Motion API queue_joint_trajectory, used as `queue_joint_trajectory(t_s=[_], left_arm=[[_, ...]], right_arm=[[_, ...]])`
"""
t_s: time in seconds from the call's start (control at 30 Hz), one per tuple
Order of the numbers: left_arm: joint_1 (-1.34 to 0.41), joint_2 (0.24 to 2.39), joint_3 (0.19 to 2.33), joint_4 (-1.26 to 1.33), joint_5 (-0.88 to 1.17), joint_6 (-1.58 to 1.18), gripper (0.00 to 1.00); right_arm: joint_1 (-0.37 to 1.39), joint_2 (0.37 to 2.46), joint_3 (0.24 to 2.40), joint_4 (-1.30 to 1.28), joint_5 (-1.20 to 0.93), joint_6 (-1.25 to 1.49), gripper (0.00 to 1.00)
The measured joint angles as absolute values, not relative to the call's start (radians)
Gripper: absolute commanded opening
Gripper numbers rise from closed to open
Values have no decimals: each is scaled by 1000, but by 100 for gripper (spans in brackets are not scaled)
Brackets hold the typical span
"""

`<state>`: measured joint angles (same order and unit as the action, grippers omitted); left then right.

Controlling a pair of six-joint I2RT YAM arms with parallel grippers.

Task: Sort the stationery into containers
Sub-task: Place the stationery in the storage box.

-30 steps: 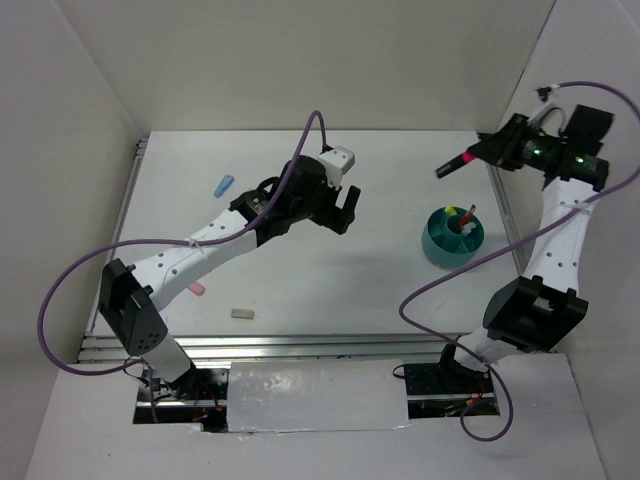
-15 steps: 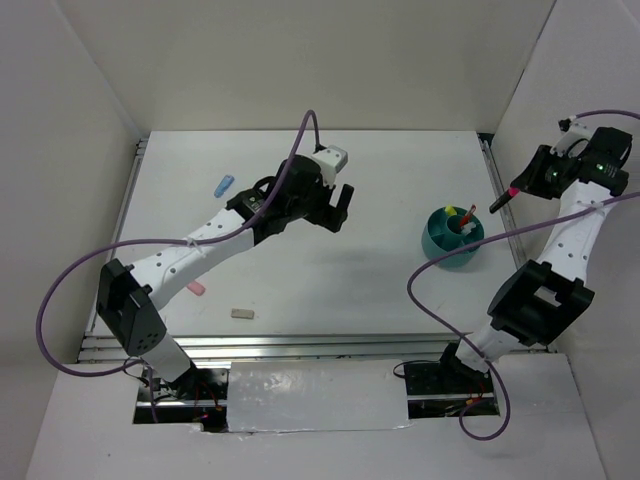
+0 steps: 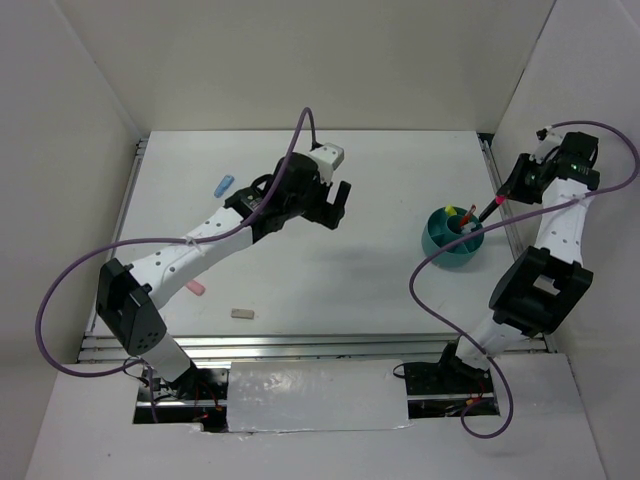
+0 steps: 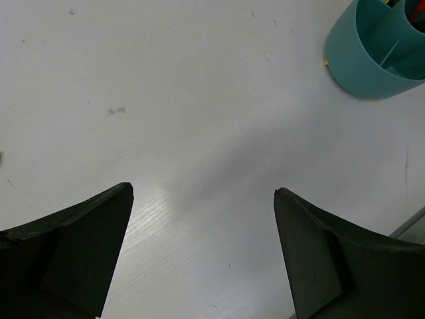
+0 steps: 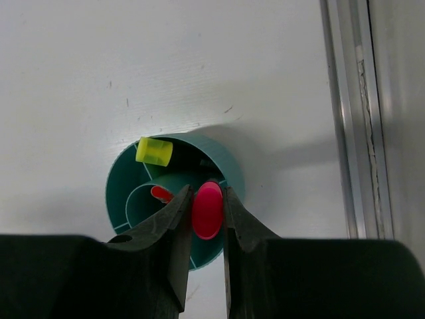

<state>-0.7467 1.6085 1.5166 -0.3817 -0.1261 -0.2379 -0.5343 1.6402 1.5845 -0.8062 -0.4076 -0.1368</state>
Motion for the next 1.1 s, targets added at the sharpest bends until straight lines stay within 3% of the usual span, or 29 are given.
queue_joint_trajectory(t_s=[0.6, 0.73, 1.1], left_arm=[[-730, 1620, 1517, -381, -117, -239, 99], [-727, 1620, 1517, -381, -118, -239, 99], [-649, 1628, 1516, -404, -55, -202, 99]], right_arm=[[-456, 1655, 1504, -682, -402, -128, 3], [-440, 1658, 1494, -673, -397, -129, 18], [-430, 1658, 1443, -655, -370, -152, 46]])
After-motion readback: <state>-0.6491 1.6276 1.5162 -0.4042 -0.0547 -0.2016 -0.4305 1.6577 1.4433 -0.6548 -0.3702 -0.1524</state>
